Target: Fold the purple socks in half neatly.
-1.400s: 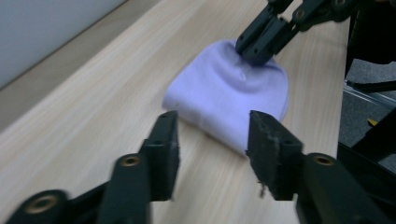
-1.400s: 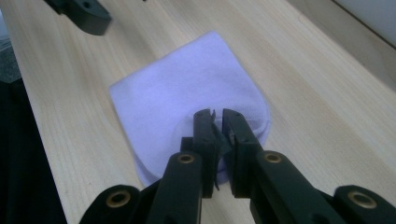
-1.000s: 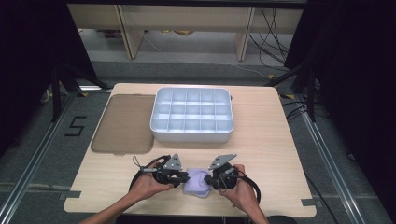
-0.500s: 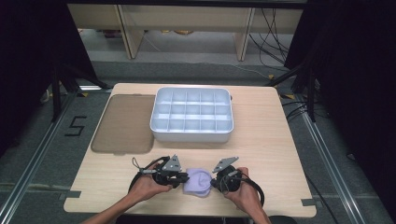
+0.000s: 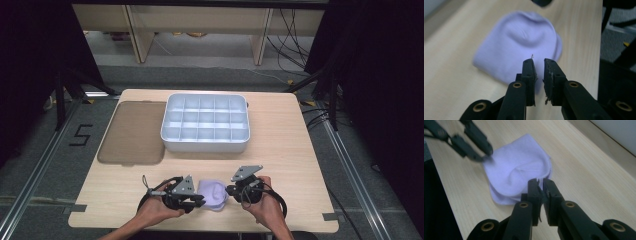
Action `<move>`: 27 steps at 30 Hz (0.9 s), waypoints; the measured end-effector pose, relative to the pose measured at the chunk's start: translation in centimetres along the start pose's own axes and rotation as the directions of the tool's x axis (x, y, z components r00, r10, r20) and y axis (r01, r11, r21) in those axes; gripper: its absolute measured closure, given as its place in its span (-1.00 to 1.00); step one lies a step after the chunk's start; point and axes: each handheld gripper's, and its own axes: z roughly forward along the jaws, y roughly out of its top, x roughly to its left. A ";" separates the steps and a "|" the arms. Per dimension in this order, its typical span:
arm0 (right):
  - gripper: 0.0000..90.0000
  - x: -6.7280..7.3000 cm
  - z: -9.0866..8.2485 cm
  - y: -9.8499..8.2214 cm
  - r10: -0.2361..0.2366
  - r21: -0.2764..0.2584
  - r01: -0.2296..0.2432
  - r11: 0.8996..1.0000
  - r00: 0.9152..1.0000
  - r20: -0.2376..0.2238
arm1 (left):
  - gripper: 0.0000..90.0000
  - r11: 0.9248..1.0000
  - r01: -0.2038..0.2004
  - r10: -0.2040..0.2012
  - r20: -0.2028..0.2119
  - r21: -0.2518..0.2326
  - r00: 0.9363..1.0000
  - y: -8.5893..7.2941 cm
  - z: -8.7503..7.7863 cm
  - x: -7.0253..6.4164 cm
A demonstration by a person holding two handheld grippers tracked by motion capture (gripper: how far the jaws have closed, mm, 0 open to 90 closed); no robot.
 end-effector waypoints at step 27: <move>0.86 2.5 4.1 1.1 -0.112 0.056 0.116 0.992 0.991 -0.071 | 0.02 0.967 0.250 -0.252 -0.056 -0.050 0.966 -1.7 -3.9 3.6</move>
